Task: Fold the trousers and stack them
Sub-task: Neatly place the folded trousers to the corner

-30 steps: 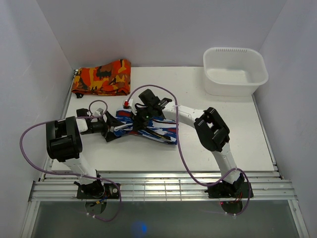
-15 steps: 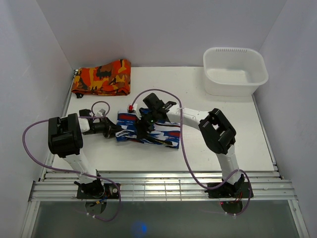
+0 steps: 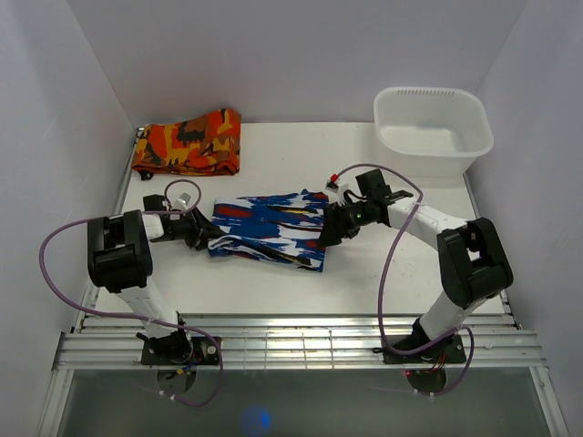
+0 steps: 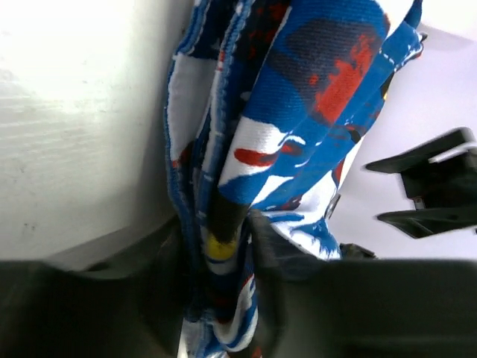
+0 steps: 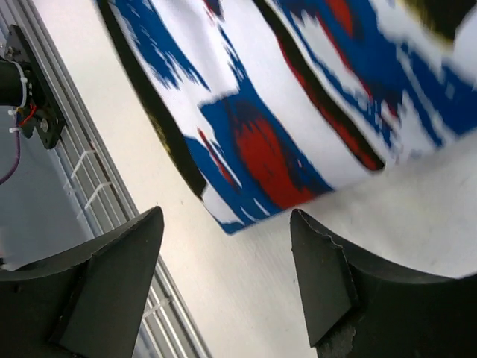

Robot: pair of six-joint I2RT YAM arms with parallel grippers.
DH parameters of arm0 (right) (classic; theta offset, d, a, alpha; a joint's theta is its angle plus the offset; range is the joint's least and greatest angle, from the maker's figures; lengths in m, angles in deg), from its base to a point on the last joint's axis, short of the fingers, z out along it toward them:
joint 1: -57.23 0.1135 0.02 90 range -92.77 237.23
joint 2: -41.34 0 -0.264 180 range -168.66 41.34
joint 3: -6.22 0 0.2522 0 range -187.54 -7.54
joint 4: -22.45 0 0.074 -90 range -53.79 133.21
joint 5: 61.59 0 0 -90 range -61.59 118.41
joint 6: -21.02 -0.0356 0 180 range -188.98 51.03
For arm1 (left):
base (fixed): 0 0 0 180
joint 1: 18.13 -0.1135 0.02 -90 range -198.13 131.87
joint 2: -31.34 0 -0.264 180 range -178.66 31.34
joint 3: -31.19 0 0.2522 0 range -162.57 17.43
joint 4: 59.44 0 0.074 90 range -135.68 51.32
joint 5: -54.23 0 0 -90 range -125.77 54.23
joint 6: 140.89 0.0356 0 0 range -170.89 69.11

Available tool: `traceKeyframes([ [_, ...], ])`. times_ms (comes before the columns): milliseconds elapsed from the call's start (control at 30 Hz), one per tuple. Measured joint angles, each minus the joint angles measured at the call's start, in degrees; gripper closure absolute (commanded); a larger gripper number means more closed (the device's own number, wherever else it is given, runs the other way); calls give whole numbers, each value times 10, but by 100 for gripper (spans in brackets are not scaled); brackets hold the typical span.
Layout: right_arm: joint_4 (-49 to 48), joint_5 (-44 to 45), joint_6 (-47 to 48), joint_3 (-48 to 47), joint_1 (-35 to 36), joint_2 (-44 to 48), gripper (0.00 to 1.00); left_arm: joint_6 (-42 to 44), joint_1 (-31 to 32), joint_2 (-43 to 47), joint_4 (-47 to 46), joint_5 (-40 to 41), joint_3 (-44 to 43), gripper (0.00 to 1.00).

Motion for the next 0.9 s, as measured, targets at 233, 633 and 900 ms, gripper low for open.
traceKeyframes([
  [233, -56, -22, -118, 105, -63, -50, 20, -1, -1, 14, -14, -13, 4, 35],
  [633, -409, -99, -393, 227, -63, -82, 27, -26, -1, 98, -49, -19, 101, 33],
  [900, -505, -79, -476, 274, -34, -84, 61, -75, -1, 146, -91, 36, 149, 31],
])
